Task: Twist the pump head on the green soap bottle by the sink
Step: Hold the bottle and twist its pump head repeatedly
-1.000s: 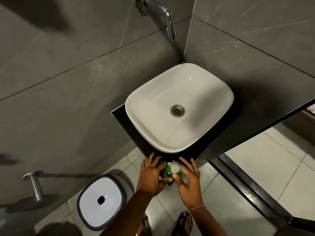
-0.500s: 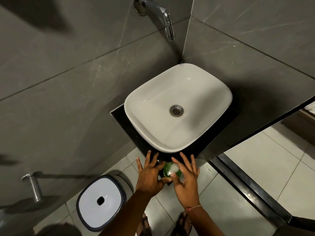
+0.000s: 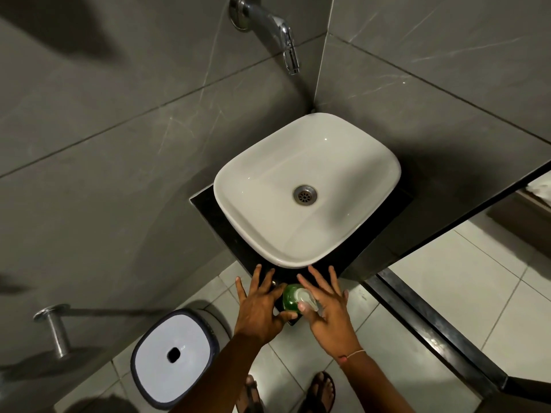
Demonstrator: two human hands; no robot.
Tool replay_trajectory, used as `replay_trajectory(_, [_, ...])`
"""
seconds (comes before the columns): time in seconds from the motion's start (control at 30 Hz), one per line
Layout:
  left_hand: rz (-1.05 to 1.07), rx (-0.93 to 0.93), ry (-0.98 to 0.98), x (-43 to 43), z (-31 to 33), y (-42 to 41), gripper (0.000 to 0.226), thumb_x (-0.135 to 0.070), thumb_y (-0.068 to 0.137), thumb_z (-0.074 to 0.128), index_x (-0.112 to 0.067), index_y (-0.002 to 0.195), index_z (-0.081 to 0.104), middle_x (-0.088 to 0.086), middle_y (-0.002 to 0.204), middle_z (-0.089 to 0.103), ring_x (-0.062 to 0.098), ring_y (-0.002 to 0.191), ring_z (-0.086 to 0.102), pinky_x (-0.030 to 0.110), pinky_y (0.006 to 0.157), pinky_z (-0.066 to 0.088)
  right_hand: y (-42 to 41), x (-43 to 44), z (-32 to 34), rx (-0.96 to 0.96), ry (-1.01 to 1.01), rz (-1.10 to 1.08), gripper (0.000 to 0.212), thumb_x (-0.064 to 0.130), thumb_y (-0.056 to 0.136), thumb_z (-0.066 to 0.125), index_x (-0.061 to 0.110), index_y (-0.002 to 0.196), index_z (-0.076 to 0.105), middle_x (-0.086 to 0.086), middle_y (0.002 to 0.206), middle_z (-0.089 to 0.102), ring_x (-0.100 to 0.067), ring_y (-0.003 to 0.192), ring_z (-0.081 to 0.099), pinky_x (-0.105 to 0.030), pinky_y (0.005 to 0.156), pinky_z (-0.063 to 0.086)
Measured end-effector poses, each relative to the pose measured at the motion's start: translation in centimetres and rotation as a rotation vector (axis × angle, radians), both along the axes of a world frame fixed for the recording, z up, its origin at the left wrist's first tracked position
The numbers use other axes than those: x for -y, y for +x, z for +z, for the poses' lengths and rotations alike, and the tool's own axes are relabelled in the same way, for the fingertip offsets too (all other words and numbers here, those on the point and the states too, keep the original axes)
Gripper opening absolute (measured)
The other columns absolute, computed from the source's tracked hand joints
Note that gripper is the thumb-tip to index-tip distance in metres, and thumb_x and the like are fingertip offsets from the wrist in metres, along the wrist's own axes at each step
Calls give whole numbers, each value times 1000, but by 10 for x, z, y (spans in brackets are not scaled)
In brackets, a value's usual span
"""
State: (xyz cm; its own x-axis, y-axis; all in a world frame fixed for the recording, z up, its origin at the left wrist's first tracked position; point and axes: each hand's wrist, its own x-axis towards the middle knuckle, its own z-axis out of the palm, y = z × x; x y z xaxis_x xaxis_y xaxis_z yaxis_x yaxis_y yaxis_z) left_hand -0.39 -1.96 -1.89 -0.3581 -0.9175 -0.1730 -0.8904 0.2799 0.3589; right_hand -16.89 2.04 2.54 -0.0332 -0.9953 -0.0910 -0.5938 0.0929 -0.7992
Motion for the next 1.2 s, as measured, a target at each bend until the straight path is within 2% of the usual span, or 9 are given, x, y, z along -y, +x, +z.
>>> replay_trajectory(0.07, [-2,2,-8,-1,-3,1,67,-69,78,54,-36,135,46,1,157,20,21,144,-17,60,108,-22,2,-2,2,-30,-6,-57,66,52,73,63,52,132,33,25,150,23,-7,146,-5,-62,114,-5])
replay_trajectory(0.13, [0,1,-10,-1,-3,0,62,-61,79,58,-36,134,47,1,158,21,20,142,-20,63,109,-16,12,-5,7,13,-23,-194,59,59,64,67,46,117,45,20,138,40,-8,144,10,-60,116,3])
replay_trajectory(0.27, [-6,26,6,1,1,-1,70,-70,77,52,-36,138,41,-2,159,15,21,143,-18,57,106,-25,21,-6,4,19,-114,-337,28,40,69,70,43,92,54,20,118,53,-17,136,32,-65,109,20])
replay_trajectory(0.4, [-9,21,-3,1,1,0,74,-76,76,49,-35,138,42,-1,158,17,21,143,-18,54,102,-32,13,-5,2,-12,-82,-262,35,25,73,68,43,102,60,22,126,52,-18,142,23,-68,111,9])
replay_trajectory(0.57, [0,2,-9,0,-1,0,73,-73,75,53,-35,136,44,1,157,22,19,142,-18,57,105,-27,8,-2,7,-116,-60,-138,41,12,72,69,37,105,64,21,126,50,-19,144,17,-68,112,0])
replay_trajectory(0.77, [0,3,10,-5,-3,2,72,-71,75,54,-35,136,44,1,157,21,21,144,-15,59,107,-23,5,-6,1,-296,-106,-60,36,14,68,68,25,102,65,10,125,58,-21,144,19,-70,111,7])
replay_trajectory(1.03, [-2,-4,-2,1,1,-1,71,-68,75,58,-33,136,45,1,157,22,23,145,-12,59,107,-22,6,-2,3,-269,-108,-89,41,26,67,62,29,107,65,10,127,58,-19,142,21,-72,108,12])
replay_trajectory(1.13, [0,16,-1,-1,0,-2,64,-59,77,61,-36,135,45,-1,157,20,21,143,-18,61,109,-18,11,-7,5,-177,-38,-167,59,46,68,66,33,124,53,14,136,46,-13,143,17,-66,112,6])
replay_trajectory(1.2, [1,17,1,0,-1,-2,59,-55,79,60,-37,134,46,-1,158,20,19,142,-21,63,110,-15,22,-7,11,-90,-30,-277,60,57,63,67,34,118,53,15,131,47,-14,141,24,-64,113,9])
